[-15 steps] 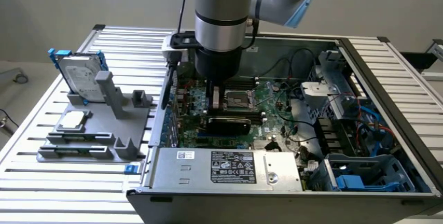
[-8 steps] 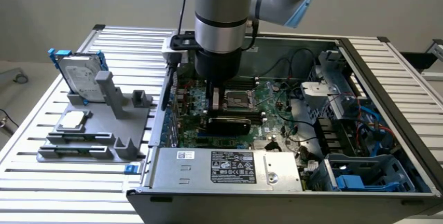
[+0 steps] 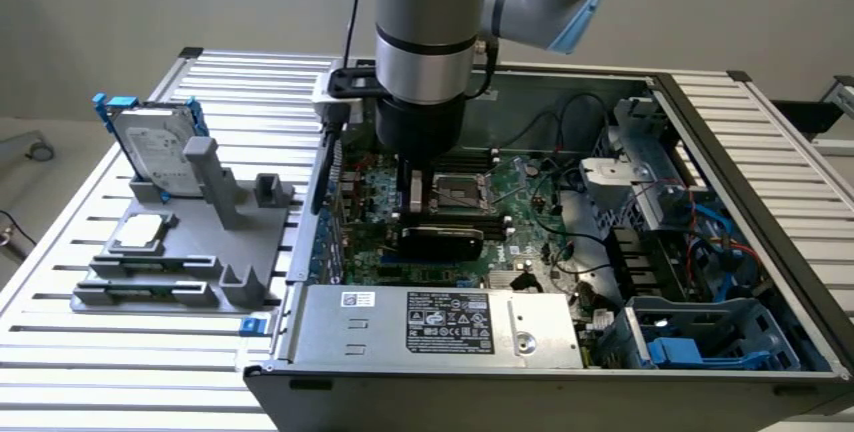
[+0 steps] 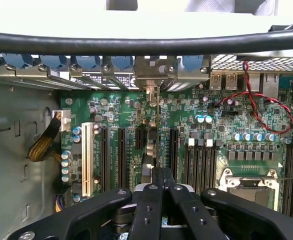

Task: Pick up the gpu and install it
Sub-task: 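Press down on the gpu until it lock into place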

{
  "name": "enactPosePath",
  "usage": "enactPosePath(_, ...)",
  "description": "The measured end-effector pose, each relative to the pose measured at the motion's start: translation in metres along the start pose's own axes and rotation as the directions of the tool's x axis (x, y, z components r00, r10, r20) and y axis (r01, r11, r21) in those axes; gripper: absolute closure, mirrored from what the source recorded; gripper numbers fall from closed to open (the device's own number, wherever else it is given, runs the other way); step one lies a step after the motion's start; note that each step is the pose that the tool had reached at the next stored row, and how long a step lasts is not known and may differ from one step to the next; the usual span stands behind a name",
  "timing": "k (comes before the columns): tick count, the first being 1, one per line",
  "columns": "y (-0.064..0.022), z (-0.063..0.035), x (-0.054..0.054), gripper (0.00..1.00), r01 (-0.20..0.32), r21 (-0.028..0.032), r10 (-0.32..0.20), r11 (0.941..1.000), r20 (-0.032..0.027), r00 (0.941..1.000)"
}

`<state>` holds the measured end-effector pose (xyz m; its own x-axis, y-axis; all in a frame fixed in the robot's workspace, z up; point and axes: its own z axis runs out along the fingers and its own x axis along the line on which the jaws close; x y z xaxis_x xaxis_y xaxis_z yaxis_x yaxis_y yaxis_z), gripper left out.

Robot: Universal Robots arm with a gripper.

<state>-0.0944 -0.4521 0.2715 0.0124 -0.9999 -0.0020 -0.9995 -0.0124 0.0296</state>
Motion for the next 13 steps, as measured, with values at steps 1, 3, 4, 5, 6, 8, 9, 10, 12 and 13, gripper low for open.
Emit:
enactPosePath(1,0.0000,0.0002,0.0000,0.89,0.000,-0.0001,0.000,1.0000,0.0000,1.0000)
enactPosePath(3,0.0000,0.0005,0.0000,0.89,0.000,-0.0001,0.000,1.0000,0.0000,1.0000)
enactPosePath(4,0.0000,0.0006,0.0000,0.89,0.000,-0.0001,0.000,1.0000,-0.0001,1.0000)
enactPosePath(5,0.0000,0.0008,0.0000,0.89,0.000,0.0000,0.000,1.0000,0.0000,1.0000)
enactPosePath(6,0.0000,0.0009,0.0000,0.89,0.000,-0.0001,0.000,1.0000,0.0000,1.0000)
enactPosePath(8,0.0000,0.0010,0.0000,0.89,0.000,-0.0001,0.000,1.0000,-0.0002,1.0000)
enactPosePath(9,0.0000,0.0011,0.0000,0.89,0.000,-0.0001,0.000,1.0000,-0.0002,1.0000)
enactPosePath(10,0.0000,0.0012,0.0000,0.89,0.000,-0.0001,0.000,1.0000,-0.0001,1.0000)
enactPosePath(12,0.0000,0.0013,0.0000,0.89,0.000,-0.0001,0.000,1.0000,-0.0001,1.0000)
enactPosePath(13,0.0000,0.0013,0.0000,0.89,0.000,-0.0001,0.000,1.0000,-0.0002,1.0000)
